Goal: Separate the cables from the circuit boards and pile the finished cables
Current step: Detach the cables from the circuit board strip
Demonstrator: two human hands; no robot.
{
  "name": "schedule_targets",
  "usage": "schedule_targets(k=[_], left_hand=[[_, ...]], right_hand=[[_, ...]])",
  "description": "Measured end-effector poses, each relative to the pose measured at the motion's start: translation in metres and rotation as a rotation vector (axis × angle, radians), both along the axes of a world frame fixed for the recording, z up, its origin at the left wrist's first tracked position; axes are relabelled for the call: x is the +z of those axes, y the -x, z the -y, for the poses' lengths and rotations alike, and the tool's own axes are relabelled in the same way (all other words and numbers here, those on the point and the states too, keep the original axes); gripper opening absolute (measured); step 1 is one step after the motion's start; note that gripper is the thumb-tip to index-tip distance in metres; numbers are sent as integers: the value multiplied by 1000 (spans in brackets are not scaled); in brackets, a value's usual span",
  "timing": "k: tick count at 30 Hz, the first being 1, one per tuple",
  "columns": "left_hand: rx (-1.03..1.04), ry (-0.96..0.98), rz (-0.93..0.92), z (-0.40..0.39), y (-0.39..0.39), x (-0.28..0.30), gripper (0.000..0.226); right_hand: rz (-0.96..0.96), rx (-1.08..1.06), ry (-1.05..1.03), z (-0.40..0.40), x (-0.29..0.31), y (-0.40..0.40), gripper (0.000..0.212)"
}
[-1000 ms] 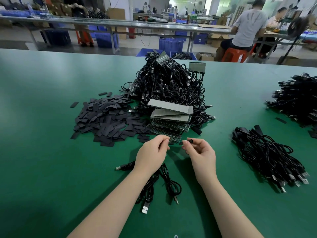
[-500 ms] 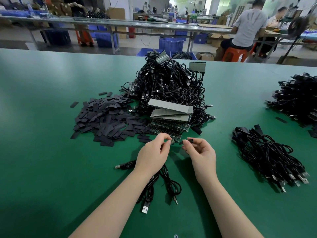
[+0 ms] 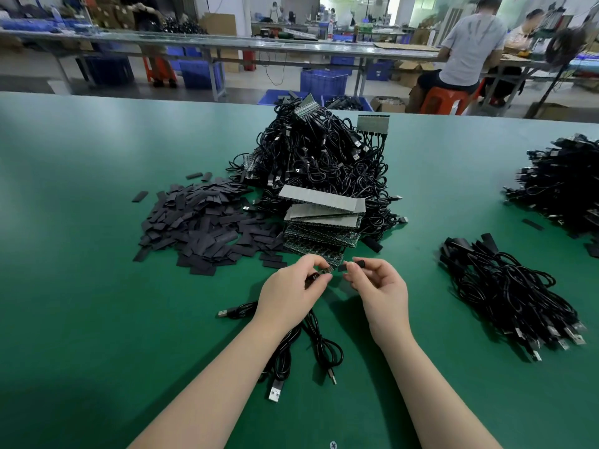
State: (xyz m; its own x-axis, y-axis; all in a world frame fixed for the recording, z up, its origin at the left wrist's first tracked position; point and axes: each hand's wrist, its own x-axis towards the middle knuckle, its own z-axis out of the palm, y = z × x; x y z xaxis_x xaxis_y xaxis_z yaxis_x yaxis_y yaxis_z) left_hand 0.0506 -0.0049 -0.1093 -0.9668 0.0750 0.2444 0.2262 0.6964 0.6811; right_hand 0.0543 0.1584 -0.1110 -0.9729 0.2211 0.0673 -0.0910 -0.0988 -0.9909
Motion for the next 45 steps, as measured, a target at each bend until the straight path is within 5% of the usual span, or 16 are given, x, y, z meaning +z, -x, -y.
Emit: schedule_targets(k=[45], left_hand=[[-76, -182, 85, 3, 1, 2, 12]], right_hand=[[-41, 85, -96, 0, 2, -2, 11]])
